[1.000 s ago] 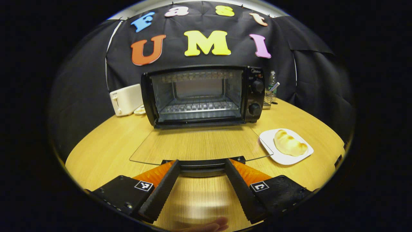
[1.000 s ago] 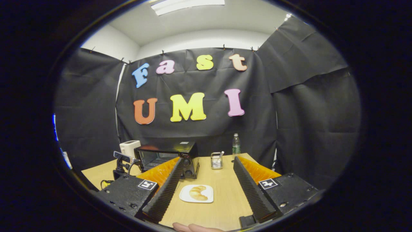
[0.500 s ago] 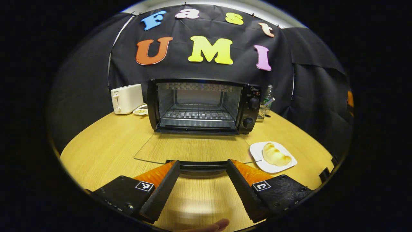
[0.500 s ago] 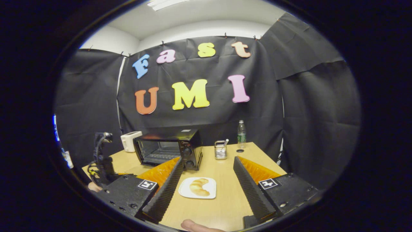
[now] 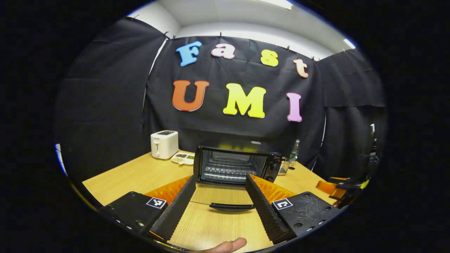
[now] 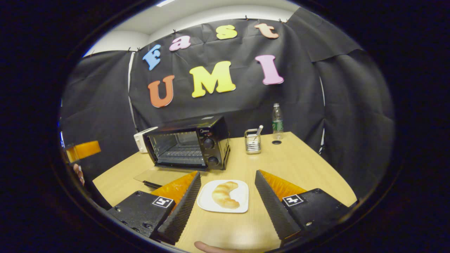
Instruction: Open the electric oven with the left hand, put the food in, and close the electric oven.
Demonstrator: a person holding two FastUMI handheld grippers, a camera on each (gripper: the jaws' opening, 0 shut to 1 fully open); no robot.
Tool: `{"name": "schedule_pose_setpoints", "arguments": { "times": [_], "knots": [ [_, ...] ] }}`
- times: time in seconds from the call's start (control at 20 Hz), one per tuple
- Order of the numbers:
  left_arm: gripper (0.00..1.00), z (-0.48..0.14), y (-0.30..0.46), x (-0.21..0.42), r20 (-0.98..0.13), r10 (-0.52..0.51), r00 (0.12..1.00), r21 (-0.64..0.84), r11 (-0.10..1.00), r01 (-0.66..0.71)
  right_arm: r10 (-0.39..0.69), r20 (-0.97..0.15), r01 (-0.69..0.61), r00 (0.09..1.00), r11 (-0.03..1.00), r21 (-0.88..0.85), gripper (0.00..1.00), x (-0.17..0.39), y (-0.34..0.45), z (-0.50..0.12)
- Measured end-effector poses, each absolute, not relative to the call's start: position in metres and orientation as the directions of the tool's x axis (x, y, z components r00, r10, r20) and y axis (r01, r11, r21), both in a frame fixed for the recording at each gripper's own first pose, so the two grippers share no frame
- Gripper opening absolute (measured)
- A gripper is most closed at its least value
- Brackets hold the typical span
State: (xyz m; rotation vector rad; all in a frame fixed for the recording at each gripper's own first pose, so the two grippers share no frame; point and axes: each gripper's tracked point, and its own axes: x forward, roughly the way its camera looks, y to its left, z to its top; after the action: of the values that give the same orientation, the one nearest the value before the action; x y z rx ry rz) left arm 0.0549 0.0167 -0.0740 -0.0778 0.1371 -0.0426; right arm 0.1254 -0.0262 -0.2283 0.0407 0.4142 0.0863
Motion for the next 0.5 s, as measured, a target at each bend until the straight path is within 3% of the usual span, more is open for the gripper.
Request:
{"name": "schedule_pose_setpoints", "arguments": {
  "times": [0.1,0.15,0.3,0.4,0.5],
  "knots": [
    [0.94,-0.053,0.022,0.04,-0.087,-0.043,0.995,-0.058,0.998,0.038,0.102,-0.439,-0.094,0.893,0.995,0.04,0.93,0.139,-0.023,-0.247],
    [0.94,-0.043,0.024,0.033,-0.065,-0.041,0.997,-0.039,0.999,0.038,0.106,-0.461,-0.103,0.881,0.994,0.031,0.98,0.147,-0.02,-0.26],
    [0.94,-0.017,0.028,0.012,-0.007,-0.009,1.0,-0.035,0.999,0.009,0.096,-0.564,-0.096,0.82,0.995,0.03,0.93,0.169,-0.022,-0.306],
    [0.94,-0.009,0.018,-0.004,0.012,-0.048,0.999,-0.047,0.998,0.049,0.116,-0.618,-0.12,0.778,0.992,0.035,0.9,0.176,-0.019,-0.328],
    [0.94,-0.007,0.02,-0.016,0.026,-0.056,0.998,-0.049,0.997,0.057,0.129,-0.659,-0.148,0.741,0.989,0.028,0.94,0.176,-0.013,-0.344]
  ]
}}
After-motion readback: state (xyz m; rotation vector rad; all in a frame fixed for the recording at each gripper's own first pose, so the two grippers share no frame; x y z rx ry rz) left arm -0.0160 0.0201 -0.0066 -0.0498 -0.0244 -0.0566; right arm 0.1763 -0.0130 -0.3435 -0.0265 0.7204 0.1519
